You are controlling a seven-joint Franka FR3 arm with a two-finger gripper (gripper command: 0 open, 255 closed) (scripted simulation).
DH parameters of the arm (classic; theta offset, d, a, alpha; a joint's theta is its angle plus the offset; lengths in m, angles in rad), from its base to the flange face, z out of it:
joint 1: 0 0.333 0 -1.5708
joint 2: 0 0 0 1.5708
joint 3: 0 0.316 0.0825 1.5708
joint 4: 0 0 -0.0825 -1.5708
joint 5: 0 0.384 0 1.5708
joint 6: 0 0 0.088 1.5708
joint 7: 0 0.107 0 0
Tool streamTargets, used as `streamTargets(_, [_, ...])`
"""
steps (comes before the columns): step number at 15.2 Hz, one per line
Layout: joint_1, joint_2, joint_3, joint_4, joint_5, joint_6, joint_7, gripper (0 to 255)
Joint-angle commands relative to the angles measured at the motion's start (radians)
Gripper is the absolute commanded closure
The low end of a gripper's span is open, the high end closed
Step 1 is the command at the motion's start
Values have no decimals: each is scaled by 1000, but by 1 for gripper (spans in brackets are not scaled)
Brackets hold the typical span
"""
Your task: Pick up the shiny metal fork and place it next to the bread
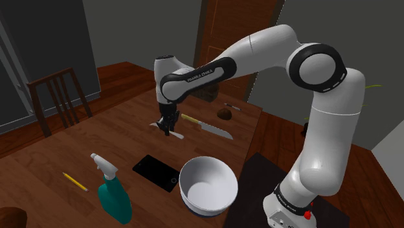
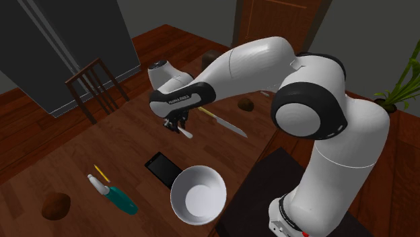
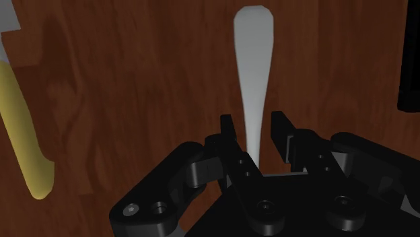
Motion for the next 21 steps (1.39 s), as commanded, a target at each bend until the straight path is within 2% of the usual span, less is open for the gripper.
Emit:
streamTargets(1, [-2, -12, 1, 12, 4, -23, -4, 255])
streamTargets(21, [-7, -101, 11, 167, 35, -264, -23, 255])
